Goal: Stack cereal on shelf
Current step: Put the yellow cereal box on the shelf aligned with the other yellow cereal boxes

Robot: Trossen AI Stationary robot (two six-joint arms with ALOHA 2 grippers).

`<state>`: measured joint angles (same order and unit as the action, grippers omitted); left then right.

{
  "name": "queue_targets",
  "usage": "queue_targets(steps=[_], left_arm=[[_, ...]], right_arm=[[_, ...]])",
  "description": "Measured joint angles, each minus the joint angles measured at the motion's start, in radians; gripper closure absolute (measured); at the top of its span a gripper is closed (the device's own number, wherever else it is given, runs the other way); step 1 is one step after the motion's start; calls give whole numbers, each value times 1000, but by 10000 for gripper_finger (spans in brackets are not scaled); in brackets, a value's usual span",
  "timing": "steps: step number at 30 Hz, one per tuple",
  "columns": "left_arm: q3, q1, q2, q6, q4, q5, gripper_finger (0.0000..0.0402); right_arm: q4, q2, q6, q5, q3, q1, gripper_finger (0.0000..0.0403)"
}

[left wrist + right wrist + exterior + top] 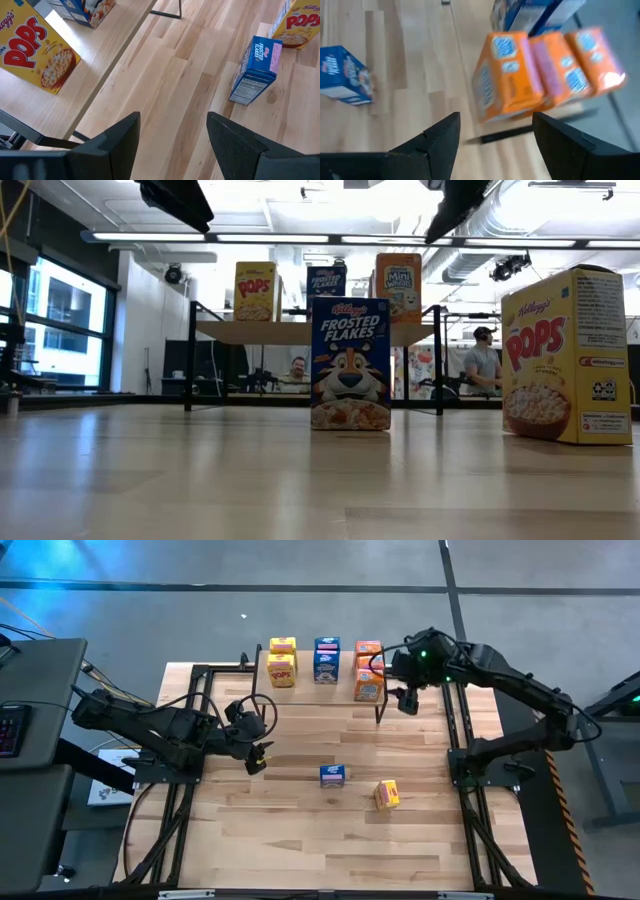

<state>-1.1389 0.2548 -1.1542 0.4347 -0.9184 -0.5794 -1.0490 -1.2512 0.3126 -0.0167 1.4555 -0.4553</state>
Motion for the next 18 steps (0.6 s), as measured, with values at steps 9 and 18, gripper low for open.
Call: queue_targets(steps=[9, 18], left_arm=[[0, 0, 0, 0, 0, 0, 181], [0, 0, 0, 0, 0, 0, 181]], right_arm=[[-146, 1, -431, 151, 0, 217, 161], [-216, 0, -894, 224, -41, 423, 161]])
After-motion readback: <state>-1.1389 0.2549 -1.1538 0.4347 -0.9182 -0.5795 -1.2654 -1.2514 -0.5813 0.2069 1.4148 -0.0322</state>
